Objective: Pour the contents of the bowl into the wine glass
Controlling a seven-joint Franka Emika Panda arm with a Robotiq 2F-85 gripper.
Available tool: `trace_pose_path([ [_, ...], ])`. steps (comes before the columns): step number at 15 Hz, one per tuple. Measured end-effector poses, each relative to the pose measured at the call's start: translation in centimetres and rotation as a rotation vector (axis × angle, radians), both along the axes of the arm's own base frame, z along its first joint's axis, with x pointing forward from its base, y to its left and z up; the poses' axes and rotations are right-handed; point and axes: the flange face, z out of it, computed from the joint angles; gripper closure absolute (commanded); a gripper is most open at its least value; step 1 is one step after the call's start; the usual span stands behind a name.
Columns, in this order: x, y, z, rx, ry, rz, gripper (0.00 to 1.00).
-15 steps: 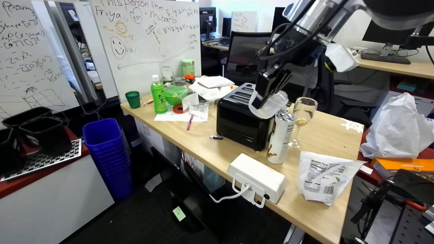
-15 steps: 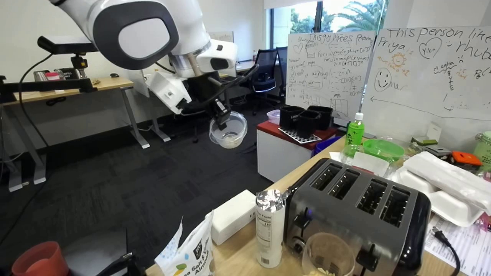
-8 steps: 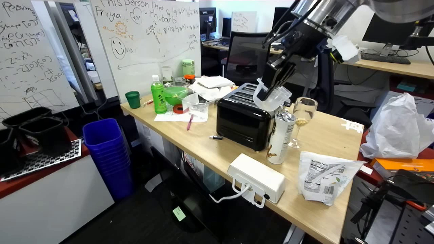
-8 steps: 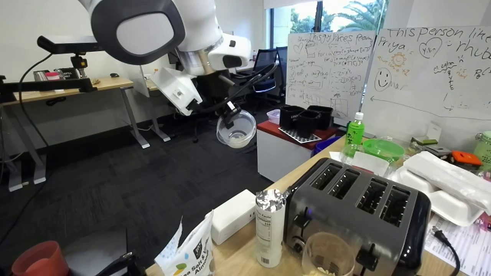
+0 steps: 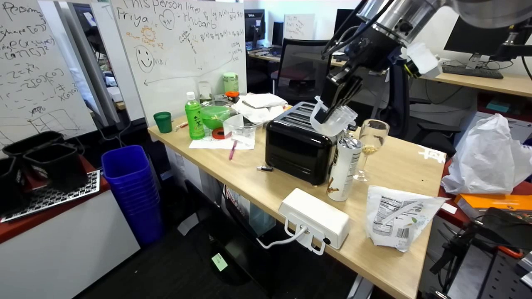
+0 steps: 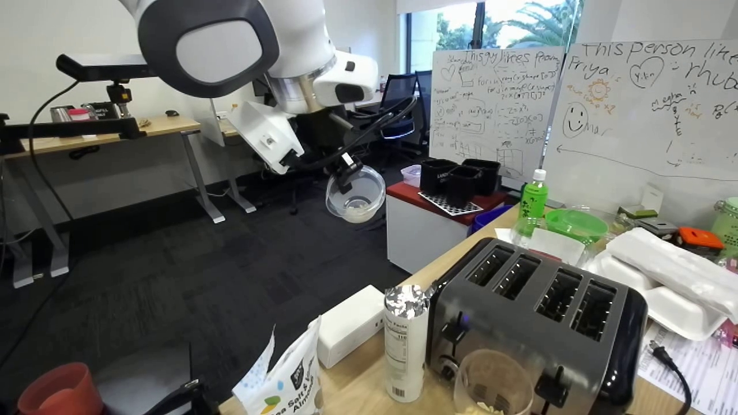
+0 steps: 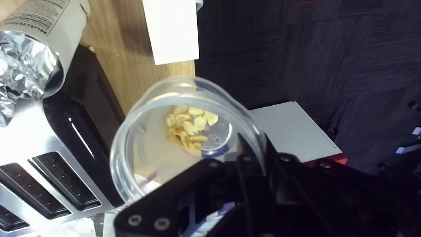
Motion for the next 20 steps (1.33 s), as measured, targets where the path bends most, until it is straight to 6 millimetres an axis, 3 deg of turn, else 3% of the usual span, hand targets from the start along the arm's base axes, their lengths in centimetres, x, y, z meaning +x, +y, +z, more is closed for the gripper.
trace_pose_path([
  [4, 1.7, -1.7, 0.3, 0.078, 0.016, -0.069, 0.98],
  [11, 7.7, -7.4, -0.8, 0.118, 0.042, -0.185, 0.98],
  [14, 9.0, -7.7, -1.4, 0.119, 0.07, -0.185, 0.98],
  [16, 9.5, -7.6, -1.4, 0.122, 0.08, -0.179, 0.93],
  [20, 9.7, -7.6, -1.5, 0.122, 0.084, -0.177, 0.93],
])
